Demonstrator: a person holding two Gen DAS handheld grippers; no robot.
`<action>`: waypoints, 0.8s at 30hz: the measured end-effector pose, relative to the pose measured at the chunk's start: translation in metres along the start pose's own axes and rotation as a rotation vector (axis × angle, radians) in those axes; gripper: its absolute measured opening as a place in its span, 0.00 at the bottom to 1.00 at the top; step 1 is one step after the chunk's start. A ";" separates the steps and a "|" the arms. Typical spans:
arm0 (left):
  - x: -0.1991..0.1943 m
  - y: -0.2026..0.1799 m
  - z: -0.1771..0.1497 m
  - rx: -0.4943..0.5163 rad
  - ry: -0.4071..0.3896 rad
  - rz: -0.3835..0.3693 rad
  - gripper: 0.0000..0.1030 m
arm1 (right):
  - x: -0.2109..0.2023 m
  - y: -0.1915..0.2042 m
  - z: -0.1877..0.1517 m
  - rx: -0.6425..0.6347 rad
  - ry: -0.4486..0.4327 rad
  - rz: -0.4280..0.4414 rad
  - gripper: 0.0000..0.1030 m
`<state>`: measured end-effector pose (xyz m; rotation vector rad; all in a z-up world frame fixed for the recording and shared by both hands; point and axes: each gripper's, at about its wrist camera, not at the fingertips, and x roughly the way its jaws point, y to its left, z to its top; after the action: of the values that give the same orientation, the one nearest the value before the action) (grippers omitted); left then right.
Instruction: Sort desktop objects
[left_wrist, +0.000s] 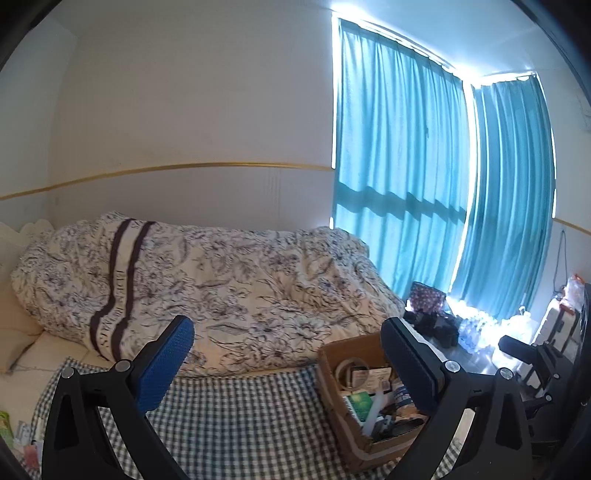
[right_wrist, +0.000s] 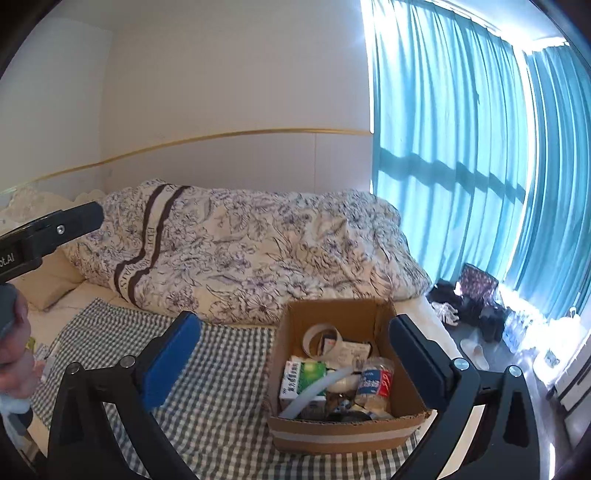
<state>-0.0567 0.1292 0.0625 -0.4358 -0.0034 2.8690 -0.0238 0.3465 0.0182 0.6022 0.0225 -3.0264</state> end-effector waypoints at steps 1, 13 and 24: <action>-0.006 0.005 0.002 -0.002 -0.007 0.013 1.00 | -0.002 0.003 0.001 0.000 -0.004 0.004 1.00; -0.052 0.060 -0.002 -0.030 -0.034 0.151 1.00 | -0.022 0.056 0.018 -0.024 -0.041 0.091 1.00; -0.069 0.103 -0.019 -0.077 0.000 0.229 1.00 | -0.021 0.096 0.016 -0.030 -0.030 0.161 1.00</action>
<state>-0.0110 0.0125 0.0604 -0.4792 -0.0690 3.1027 -0.0052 0.2509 0.0409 0.5282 0.0172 -2.8733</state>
